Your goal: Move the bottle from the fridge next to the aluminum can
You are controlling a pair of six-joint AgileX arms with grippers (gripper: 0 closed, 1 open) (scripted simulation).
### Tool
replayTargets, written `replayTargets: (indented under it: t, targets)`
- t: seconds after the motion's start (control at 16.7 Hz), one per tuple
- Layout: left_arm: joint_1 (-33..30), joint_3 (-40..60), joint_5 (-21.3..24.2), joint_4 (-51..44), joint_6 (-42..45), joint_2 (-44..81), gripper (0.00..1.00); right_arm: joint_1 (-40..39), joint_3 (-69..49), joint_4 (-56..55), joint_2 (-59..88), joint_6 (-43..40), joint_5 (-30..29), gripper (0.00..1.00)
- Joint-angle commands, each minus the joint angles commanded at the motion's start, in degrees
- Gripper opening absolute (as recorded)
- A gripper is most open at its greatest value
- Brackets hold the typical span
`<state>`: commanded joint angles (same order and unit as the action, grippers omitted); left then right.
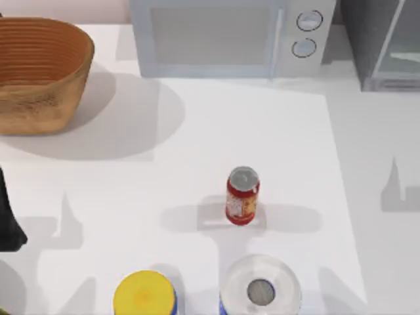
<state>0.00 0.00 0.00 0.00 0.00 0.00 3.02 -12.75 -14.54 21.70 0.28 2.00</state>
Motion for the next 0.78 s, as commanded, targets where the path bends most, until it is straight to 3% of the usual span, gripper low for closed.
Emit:
replayTargets:
  t: [0.78]
  targets:
    - [0.0,0.0,0.0,0.0,0.0,0.0,1.0,7.4,-35.9,-40.9,83.7,0.5,6.8,1.0]
